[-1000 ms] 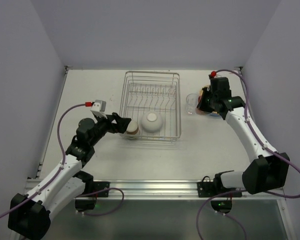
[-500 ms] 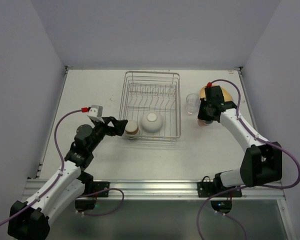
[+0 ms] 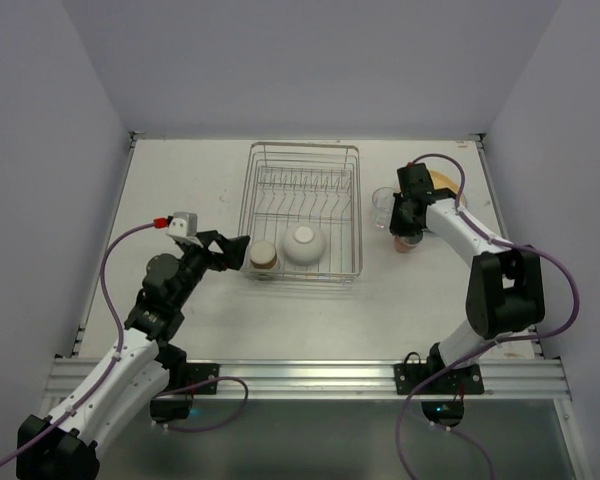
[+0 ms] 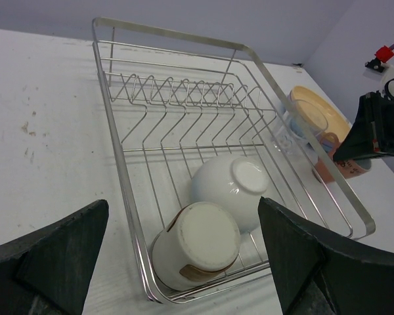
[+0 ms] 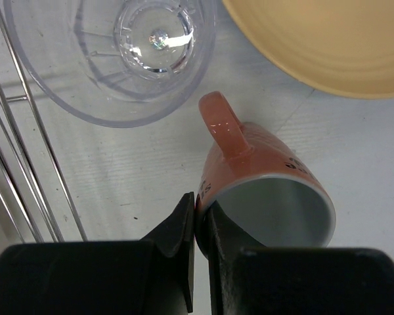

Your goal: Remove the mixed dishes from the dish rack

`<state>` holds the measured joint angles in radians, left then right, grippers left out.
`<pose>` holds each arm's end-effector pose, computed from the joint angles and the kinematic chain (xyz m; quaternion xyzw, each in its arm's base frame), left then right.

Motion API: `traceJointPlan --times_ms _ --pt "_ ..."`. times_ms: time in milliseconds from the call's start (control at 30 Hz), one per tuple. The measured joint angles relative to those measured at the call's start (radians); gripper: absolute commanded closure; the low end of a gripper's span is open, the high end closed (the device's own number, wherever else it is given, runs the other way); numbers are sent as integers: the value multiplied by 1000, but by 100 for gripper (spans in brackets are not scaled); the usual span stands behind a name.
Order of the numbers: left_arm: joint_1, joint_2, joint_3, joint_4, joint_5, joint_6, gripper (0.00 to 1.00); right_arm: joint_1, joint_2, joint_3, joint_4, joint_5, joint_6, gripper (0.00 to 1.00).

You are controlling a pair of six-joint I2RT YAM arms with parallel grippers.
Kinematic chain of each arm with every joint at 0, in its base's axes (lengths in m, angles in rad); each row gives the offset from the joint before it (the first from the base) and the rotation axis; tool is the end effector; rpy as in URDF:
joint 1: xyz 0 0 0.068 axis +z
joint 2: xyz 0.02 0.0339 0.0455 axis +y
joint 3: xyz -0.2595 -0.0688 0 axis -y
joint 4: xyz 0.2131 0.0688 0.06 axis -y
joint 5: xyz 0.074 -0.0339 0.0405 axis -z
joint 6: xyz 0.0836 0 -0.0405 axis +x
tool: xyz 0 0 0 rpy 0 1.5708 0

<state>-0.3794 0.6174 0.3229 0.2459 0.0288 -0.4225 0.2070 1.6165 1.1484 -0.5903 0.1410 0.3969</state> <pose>0.1729 -0.0715 0.2516 -0.0057 0.7241 -0.2788 0.6309 0.3214 0.0555 0.1935 0.1093 0.9589 0.0101 0.2616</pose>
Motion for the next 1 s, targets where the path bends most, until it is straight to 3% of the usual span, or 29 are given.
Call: traceJointPlan --times_ms 100,200,300,733,1000 --pt "0 0 -2 -1 -3 0 0 0 8 16 0 0 3 91" --pt "0 0 -2 -2 -18 0 0 0 21 34 1 3 5 67" --pt "0 -1 -2 -2 -27 0 0 0 27 48 4 7 5 60" --pt "0 -1 -2 -2 -34 8 0 0 7 61 -11 35 6 50" --pt "0 2 -2 -2 -33 16 0 14 -167 77 -66 50 8 39"
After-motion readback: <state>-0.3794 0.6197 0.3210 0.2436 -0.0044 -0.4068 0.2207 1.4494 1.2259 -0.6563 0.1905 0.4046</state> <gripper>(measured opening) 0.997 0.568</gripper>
